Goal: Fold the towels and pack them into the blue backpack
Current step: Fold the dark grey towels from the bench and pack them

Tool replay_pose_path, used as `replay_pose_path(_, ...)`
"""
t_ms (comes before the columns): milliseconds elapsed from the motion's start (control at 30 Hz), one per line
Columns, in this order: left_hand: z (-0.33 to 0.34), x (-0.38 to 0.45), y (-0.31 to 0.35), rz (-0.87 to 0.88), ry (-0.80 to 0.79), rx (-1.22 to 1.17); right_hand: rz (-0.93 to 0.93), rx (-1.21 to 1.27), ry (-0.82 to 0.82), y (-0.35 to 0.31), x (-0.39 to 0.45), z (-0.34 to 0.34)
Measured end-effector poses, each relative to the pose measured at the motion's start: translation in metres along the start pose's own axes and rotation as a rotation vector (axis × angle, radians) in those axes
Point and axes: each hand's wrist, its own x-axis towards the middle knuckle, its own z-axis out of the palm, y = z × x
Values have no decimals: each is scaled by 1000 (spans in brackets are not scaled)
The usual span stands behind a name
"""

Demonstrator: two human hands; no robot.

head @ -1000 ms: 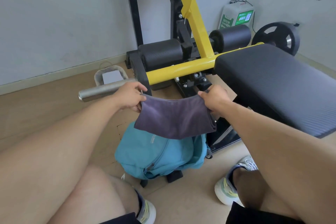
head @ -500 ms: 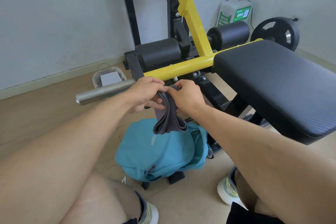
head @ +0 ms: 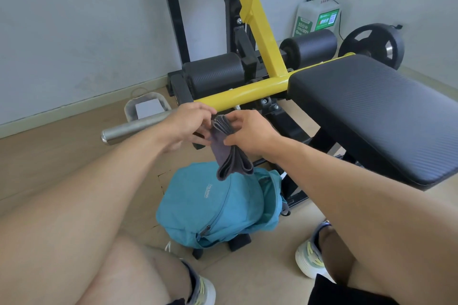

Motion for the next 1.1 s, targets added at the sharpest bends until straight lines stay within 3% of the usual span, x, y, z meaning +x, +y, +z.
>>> replay_pose_path(233,-8,3,-7,180,-136,370,-96,-97,-11,3,3,-12)
replay_pose_path(433,-8,4,-10,238,-191,247,-150,-195,-120,4,3,-23)
replay_pose_path(533,-6,3,-9,219,-206,174,-121,-459,-282,14,-2,-30)
replay_pose_path(633,-6,4,-8,221,-203,169,-82,-636,-333,26,-4,-36)
replay_pose_path(933,-8,11,-15,237,-183,293,-16,-370,-206,38,-2,-64)
replay_pose_path(1100,-4,17,-14,237,-119,158,-36,-153,-199,26,-7,-68)
